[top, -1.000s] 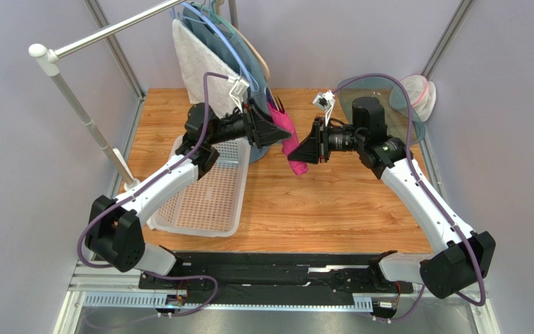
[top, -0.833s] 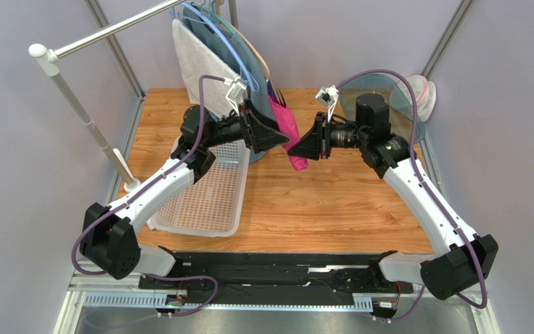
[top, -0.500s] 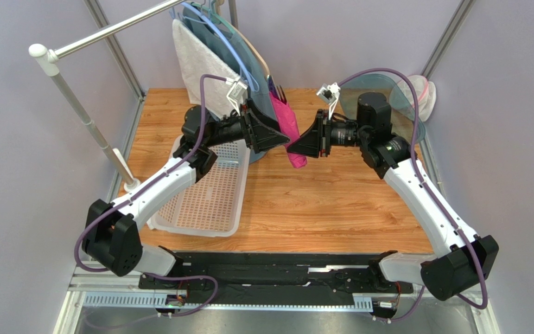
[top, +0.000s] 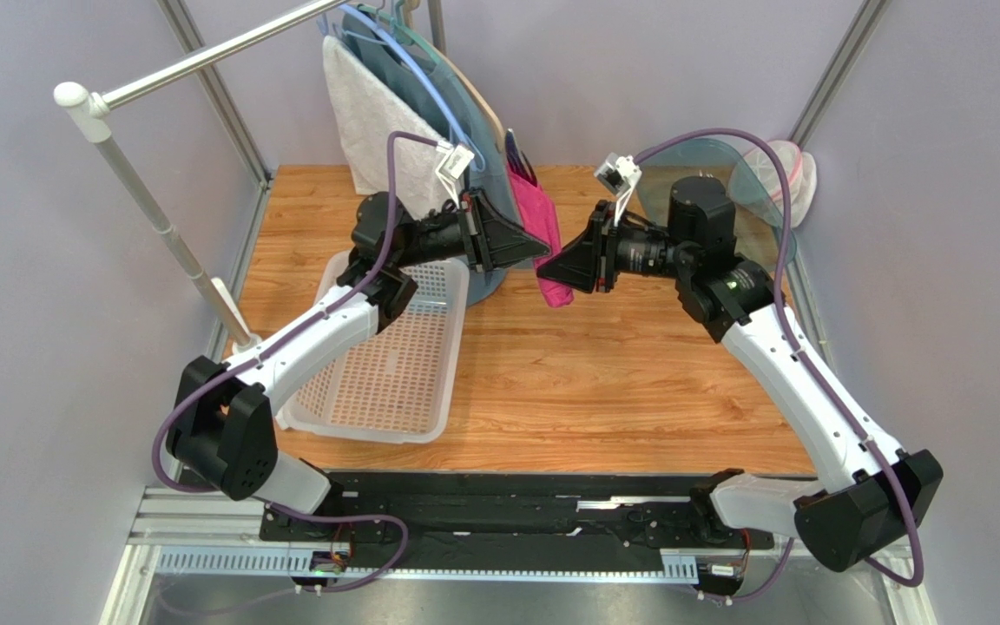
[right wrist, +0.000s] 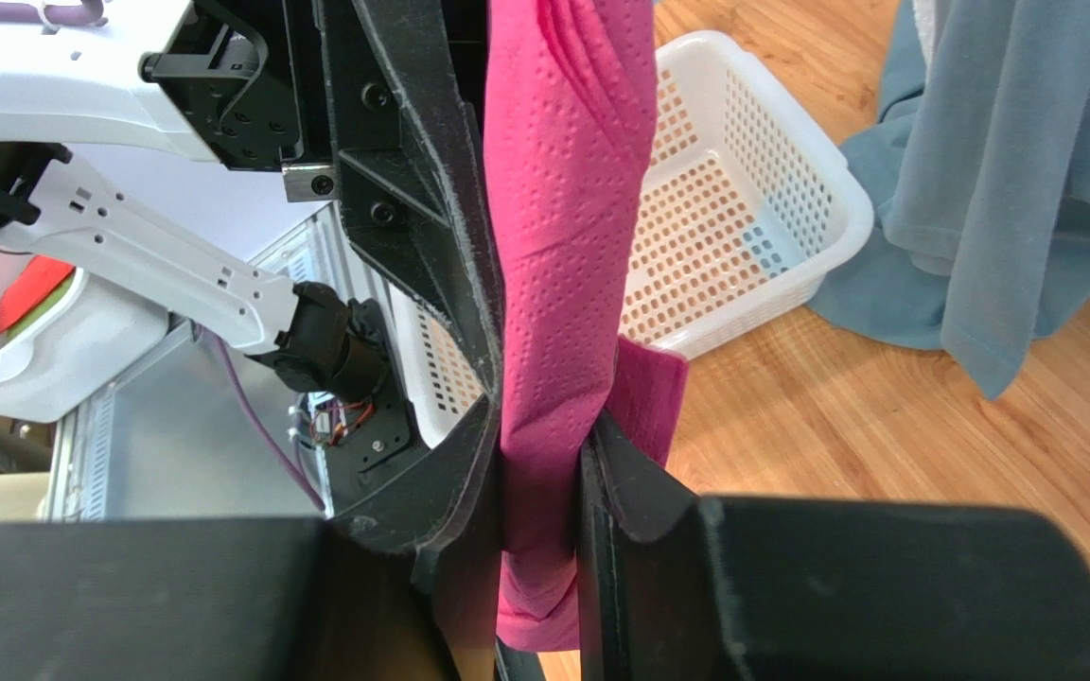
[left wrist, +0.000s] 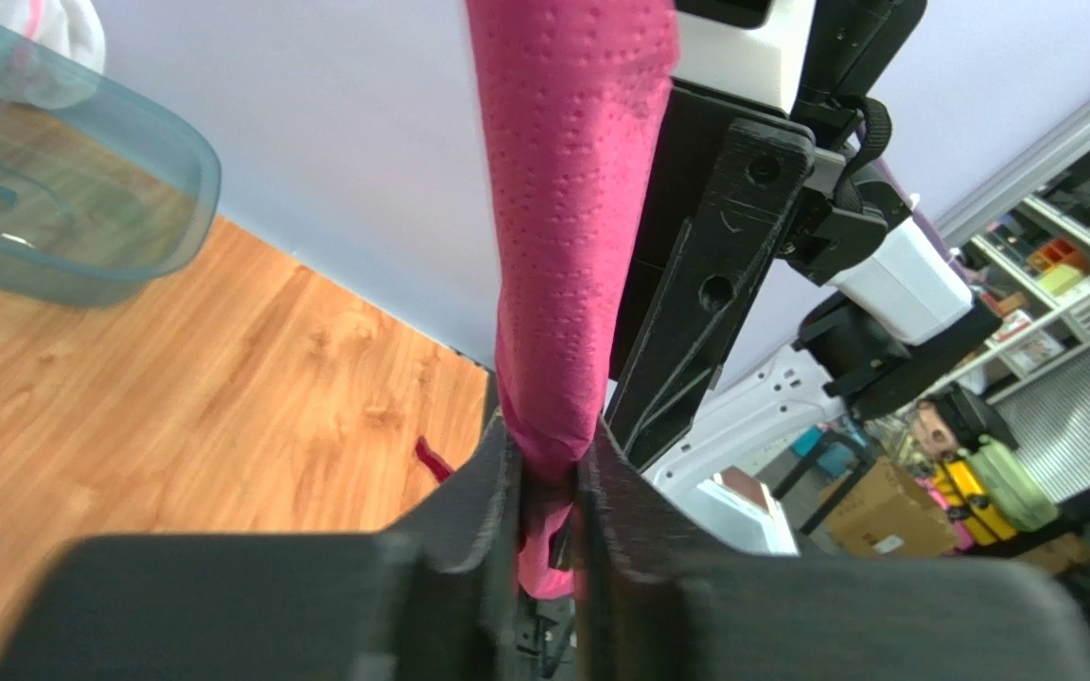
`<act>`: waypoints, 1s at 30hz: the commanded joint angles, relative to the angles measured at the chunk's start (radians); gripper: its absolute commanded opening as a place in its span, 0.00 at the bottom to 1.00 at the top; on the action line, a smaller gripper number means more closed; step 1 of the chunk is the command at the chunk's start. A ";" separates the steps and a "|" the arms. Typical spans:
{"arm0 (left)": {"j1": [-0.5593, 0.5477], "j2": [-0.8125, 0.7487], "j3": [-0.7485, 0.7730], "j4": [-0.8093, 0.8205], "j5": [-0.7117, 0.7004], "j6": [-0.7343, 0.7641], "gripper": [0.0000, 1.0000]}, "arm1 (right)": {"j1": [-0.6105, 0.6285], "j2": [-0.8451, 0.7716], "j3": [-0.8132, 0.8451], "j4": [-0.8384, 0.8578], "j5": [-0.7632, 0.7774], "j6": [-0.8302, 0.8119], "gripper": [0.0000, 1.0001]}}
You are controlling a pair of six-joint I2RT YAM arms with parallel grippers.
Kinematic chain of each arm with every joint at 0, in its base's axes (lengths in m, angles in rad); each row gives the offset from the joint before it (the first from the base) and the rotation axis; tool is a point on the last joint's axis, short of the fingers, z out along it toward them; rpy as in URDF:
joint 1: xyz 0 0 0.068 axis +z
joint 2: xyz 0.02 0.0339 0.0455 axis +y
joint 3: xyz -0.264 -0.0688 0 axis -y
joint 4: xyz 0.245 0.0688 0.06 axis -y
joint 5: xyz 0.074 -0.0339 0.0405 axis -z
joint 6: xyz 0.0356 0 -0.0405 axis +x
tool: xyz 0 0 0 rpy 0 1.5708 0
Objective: Place the utensils on the paper napkin and roll it up
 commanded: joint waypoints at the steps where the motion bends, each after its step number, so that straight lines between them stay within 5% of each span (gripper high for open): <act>1: 0.002 0.013 0.039 0.058 -0.030 -0.009 0.01 | 0.036 -0.054 0.043 0.013 0.001 -0.072 0.00; 4: 0.005 0.016 0.042 0.104 -0.003 -0.014 0.00 | 0.036 -0.049 0.052 -0.013 -0.010 -0.078 0.04; 8: 0.010 0.022 0.062 0.202 0.066 -0.035 0.00 | 0.026 -0.051 0.041 -0.053 -0.059 -0.083 0.49; 11: 0.010 0.024 0.084 0.234 0.117 -0.057 0.00 | 0.009 -0.054 0.033 -0.074 -0.093 -0.086 0.64; 15: 0.008 0.019 0.094 0.271 0.156 -0.080 0.00 | 0.001 -0.040 0.050 -0.082 -0.139 -0.109 0.65; 19: -0.004 0.011 0.113 0.300 0.197 -0.092 0.00 | 0.001 -0.016 0.055 -0.067 -0.192 -0.097 0.64; 22: -0.011 0.005 0.124 0.310 0.206 -0.101 0.00 | 0.001 -0.002 0.049 -0.036 -0.228 -0.066 0.53; 29: -0.011 0.004 0.122 0.291 0.177 -0.092 0.00 | 0.004 -0.003 0.043 0.005 -0.216 -0.005 0.00; 30: -0.011 -0.002 0.120 0.275 0.166 -0.068 0.00 | 0.003 -0.011 0.043 -0.005 -0.187 -0.003 0.00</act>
